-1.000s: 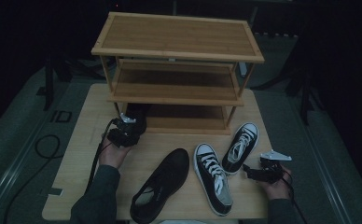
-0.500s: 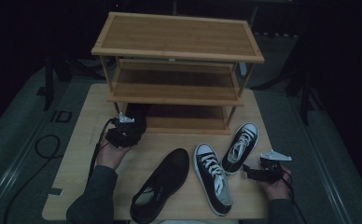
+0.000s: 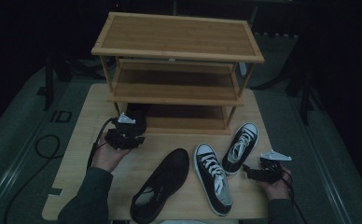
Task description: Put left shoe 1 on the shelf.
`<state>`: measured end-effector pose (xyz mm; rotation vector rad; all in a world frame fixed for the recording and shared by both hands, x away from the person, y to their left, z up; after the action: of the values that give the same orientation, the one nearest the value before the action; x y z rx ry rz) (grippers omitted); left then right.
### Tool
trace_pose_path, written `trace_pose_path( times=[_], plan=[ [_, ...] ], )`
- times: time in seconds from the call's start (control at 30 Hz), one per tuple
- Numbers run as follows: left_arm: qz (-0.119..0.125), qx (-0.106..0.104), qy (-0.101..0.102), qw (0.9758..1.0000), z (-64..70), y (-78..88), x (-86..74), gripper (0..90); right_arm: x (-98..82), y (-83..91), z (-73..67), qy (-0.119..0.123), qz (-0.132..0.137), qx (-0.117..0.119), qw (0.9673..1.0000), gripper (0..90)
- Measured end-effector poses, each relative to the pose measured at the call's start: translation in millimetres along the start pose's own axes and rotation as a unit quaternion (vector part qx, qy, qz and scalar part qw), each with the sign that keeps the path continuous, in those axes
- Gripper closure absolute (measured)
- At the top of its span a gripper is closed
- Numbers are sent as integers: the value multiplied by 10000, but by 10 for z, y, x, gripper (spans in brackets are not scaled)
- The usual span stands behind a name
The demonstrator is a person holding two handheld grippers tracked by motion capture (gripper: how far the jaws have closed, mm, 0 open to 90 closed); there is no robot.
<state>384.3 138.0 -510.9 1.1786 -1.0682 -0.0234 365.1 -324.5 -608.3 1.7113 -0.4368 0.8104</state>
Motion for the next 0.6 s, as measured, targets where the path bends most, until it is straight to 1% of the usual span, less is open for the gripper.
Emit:
trace_pose_path(
  times=[0.07,0.17,0.23,0.33,0.4,0.43,0.47,0.5,0.53,0.57,0.6],
  plan=[
    [-53,-88,-129,9999,52,27,14,577,0,0,-1,-4,2,0,10000,131],
    [-41,-231,-205,9995,113,69,33,574,0,0,-1,-5,1,0,10000,132],
    [-33,-298,-230,9993,138,97,41,574,0,0,-1,-4,2,0,10000,131],
    [-17,-335,-243,9991,156,124,50,573,0,0,-1,-5,1,0,10000,132],
    [-5,-403,-279,9988,180,157,61,572,0,0,-1,-8,0,0,10000,131],
    [28,-475,-298,9984,199,174,69,572,0,0,-1,-9,1,0,10000,131],
    [28,-475,-298,9984,199,174,69,572,0,0,-1,-8,1,1,10000,131],
    [60,-574,-286,9979,227,194,77,572,0,0,-1,-9,0,0,10000,131],
    [60,-574,-286,9979,227,194,77,572,0,0,-1,-9,2,1,10000,131],
    [73,-657,-313,9973,247,209,80,572,0,0,-1,-8,1,0,10000,131],
    [73,-657,-313,9973,247,209,80,572,0,0,-1,-8,1,0,10000,131]
  ],
)
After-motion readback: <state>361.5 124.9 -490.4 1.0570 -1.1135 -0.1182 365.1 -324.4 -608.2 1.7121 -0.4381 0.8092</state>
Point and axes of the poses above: each handheld gripper's, and its own axes: y roughly backward along the jaws, x roughly out of its top, z roughly to its right, the point moved 7 cm from there along -y, roughly forward along the jaws, and after that the axes turned 10 degrees about -y, right-handed, at the moved point
